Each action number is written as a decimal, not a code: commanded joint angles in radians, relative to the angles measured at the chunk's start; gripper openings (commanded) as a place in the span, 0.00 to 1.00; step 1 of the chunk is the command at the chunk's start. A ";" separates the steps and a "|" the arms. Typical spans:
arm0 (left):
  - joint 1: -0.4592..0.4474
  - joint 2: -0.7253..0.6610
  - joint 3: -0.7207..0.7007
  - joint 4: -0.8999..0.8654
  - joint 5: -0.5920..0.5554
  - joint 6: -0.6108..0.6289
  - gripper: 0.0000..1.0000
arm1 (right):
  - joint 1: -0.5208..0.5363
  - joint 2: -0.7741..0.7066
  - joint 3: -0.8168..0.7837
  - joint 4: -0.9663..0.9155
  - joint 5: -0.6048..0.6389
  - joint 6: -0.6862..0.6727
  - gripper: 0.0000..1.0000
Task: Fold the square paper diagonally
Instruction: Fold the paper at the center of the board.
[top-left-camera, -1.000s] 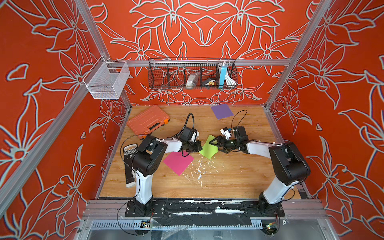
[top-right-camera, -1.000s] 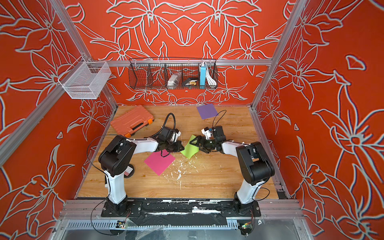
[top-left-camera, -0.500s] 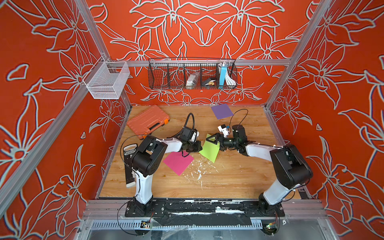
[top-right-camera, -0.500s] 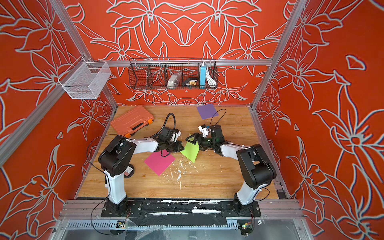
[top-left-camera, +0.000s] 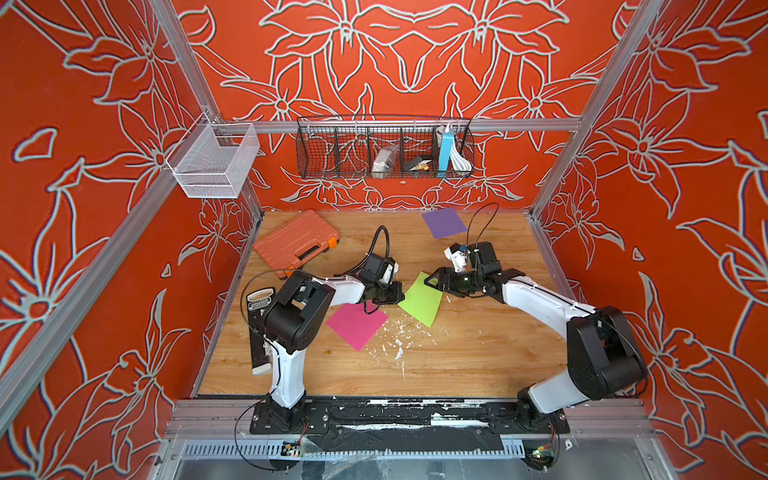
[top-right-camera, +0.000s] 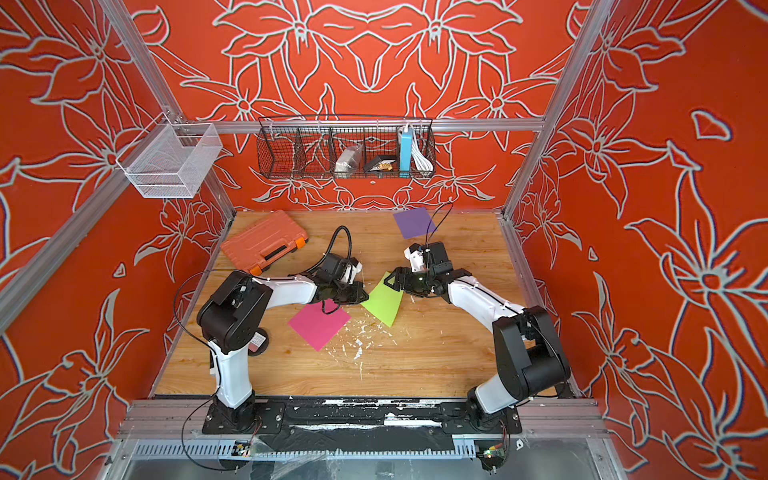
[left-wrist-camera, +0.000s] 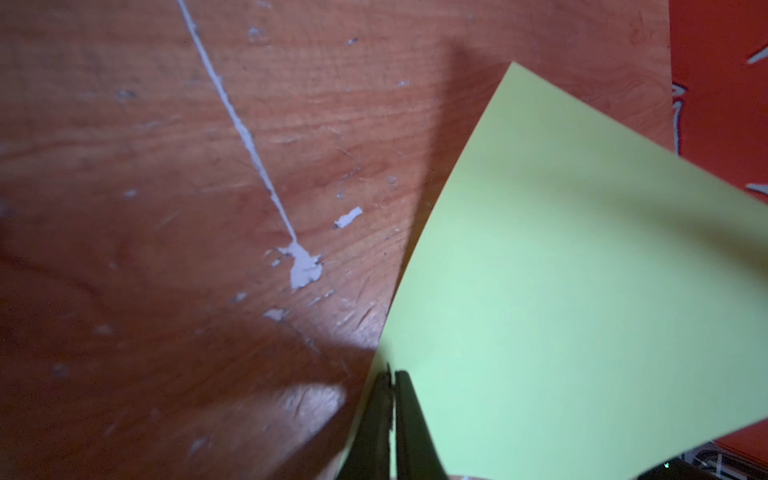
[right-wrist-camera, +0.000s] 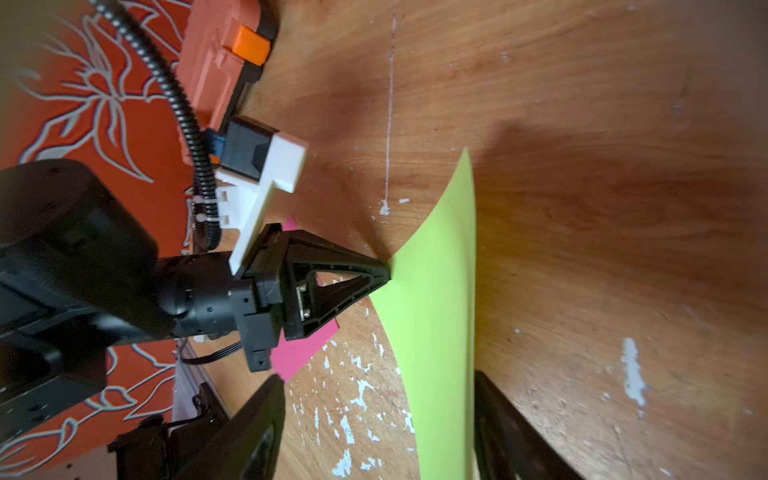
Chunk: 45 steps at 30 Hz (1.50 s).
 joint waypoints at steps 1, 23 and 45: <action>-0.004 -0.004 0.002 -0.056 -0.034 0.015 0.10 | 0.000 0.039 0.025 -0.094 0.067 -0.078 0.68; -0.006 -0.012 -0.002 -0.054 -0.029 0.012 0.10 | 0.020 0.056 0.043 -0.150 0.226 -0.112 0.13; -0.008 -0.014 -0.003 -0.053 -0.027 0.013 0.10 | 0.124 0.196 0.135 -0.078 0.157 -0.048 0.00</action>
